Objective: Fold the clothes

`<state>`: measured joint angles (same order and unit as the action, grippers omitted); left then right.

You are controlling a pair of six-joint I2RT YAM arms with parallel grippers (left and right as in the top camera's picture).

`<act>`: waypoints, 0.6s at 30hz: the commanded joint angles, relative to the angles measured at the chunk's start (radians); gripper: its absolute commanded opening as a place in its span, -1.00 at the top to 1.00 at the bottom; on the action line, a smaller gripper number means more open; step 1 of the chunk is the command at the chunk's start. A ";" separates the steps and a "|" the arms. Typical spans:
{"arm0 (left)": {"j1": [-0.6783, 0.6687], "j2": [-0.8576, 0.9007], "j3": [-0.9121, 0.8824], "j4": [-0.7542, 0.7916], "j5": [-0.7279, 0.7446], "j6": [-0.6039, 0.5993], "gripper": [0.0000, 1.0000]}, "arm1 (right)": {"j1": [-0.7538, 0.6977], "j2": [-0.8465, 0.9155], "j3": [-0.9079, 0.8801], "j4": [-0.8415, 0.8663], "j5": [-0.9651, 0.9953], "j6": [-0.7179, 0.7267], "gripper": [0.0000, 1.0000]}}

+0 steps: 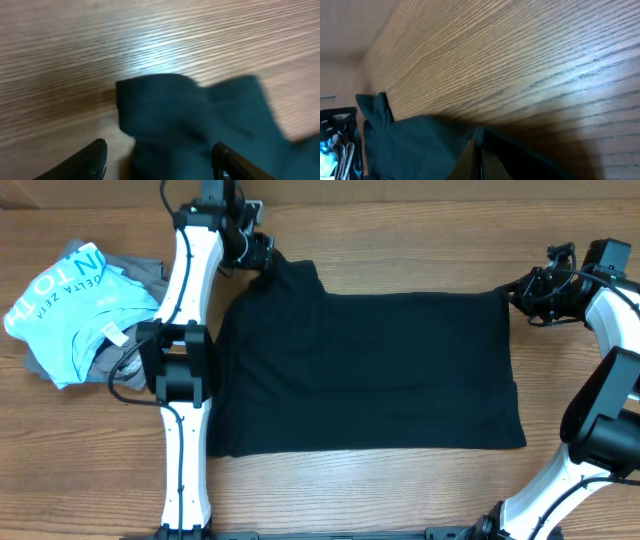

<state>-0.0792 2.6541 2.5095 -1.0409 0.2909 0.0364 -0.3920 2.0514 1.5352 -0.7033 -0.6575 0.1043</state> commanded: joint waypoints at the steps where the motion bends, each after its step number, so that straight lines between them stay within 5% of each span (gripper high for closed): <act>1: -0.007 0.023 0.008 0.034 -0.025 -0.003 -0.38 | -0.003 -0.034 0.024 -0.006 -0.018 -0.008 0.92; 6: -0.007 0.024 0.008 0.109 0.018 -0.037 -0.24 | -0.003 -0.034 0.024 -0.010 -0.018 -0.008 0.92; 12: -0.007 0.024 0.008 0.155 0.156 -0.036 0.70 | -0.003 -0.034 0.024 -0.010 -0.017 -0.008 0.92; 18: 0.017 0.019 0.008 0.167 0.246 -0.037 0.92 | -0.003 -0.034 0.024 -0.018 -0.006 -0.008 0.92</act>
<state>-0.0769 2.6839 2.5092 -0.8772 0.4500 -0.0010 -0.3920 2.0514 1.5352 -0.7204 -0.6571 0.1040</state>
